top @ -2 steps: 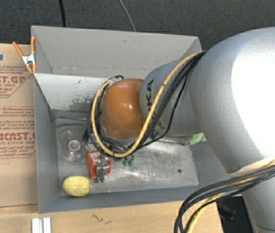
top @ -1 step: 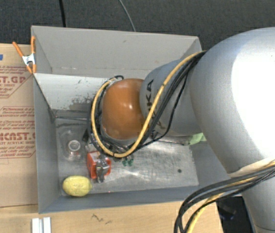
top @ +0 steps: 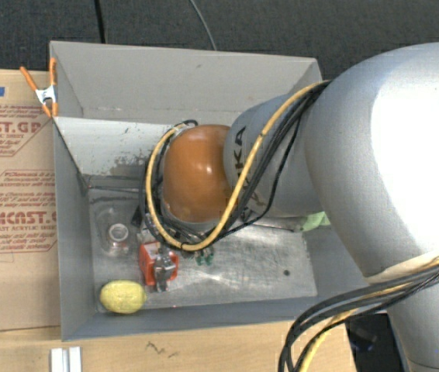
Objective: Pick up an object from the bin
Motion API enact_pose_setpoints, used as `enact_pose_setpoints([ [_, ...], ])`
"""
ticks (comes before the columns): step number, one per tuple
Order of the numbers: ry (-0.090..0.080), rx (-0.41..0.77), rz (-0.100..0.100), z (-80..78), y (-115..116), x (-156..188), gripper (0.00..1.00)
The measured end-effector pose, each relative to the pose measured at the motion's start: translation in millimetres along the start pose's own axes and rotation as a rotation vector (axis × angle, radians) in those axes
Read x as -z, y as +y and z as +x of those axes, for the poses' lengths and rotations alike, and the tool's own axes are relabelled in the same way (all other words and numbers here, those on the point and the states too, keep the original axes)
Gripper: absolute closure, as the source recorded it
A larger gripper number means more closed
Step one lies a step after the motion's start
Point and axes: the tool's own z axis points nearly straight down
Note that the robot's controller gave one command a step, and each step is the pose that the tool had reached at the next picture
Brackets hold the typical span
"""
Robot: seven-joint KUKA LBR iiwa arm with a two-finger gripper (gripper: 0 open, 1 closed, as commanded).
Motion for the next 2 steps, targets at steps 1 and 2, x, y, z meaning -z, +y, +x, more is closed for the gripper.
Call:
enact_pose_setpoints([
  [1,0.013,0.000,0.002,2.6,-0.3,8.3,1.00],
  [2,0.019,0.000,0.003,3.8,-0.2,29.5,1.00],
])
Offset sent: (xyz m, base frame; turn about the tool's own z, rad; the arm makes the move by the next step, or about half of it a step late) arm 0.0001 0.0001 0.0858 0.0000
